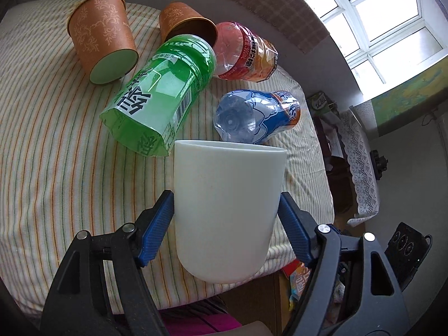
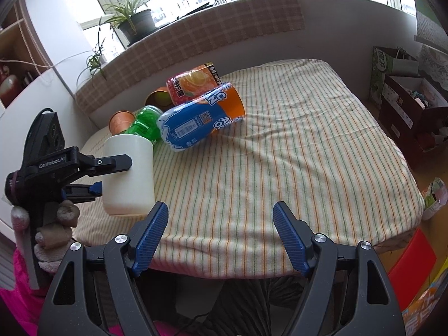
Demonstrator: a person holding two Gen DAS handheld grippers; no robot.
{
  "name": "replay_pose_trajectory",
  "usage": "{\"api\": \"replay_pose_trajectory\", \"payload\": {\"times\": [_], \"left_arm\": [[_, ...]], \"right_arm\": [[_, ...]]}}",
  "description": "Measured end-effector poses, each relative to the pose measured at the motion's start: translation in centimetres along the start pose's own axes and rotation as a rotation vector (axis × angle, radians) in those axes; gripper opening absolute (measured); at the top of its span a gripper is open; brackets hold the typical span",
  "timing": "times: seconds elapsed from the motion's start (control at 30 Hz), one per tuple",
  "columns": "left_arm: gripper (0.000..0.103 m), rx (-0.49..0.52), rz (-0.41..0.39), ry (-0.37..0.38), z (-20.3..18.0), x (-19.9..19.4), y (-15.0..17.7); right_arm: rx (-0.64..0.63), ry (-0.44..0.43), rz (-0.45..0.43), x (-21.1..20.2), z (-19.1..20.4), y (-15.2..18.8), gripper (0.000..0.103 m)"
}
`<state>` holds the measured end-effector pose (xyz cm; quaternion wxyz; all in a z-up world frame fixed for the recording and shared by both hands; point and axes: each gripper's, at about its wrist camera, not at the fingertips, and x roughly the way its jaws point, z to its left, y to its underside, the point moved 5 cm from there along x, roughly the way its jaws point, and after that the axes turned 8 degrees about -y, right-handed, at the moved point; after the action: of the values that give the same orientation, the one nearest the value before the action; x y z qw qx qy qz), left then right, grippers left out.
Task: Flip cup upright
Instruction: 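Grasp the upright white cup with the left gripper and lift it, then lower the white cup upright onto the bed with the left gripper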
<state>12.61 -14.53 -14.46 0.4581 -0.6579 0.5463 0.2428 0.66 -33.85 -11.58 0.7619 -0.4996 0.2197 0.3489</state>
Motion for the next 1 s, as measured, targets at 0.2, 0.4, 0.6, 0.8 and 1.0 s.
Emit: {"api": "replay_pose_trajectory", "payload": {"times": [0.2, 0.4, 0.6, 0.8, 1.0], "left_arm": [[0.076, 0.097, -0.101, -0.087, -1.2, -1.2, 0.1], [0.076, 0.191, -0.183, -0.183, -2.2, -1.8, 0.1], [0.076, 0.262, -0.237, -0.268, -2.8, -1.0, -0.1], [0.076, 0.32, -0.273, -0.322, -3.4, -0.4, 0.1], [0.076, 0.33, -0.264, -0.328, -3.4, -0.2, 0.4]], "right_arm": [[-0.001, -0.002, 0.0, 0.1, 0.3, 0.0, 0.077], [0.009, -0.003, 0.0, 0.1, 0.0, 0.0, 0.077], [0.017, -0.001, -0.001, 0.1, -0.1, 0.0, 0.077], [0.026, 0.003, -0.002, 0.0, -0.4, -0.1, 0.077], [0.031, 0.003, -0.004, 0.0, -0.4, -0.2, 0.077]]}}
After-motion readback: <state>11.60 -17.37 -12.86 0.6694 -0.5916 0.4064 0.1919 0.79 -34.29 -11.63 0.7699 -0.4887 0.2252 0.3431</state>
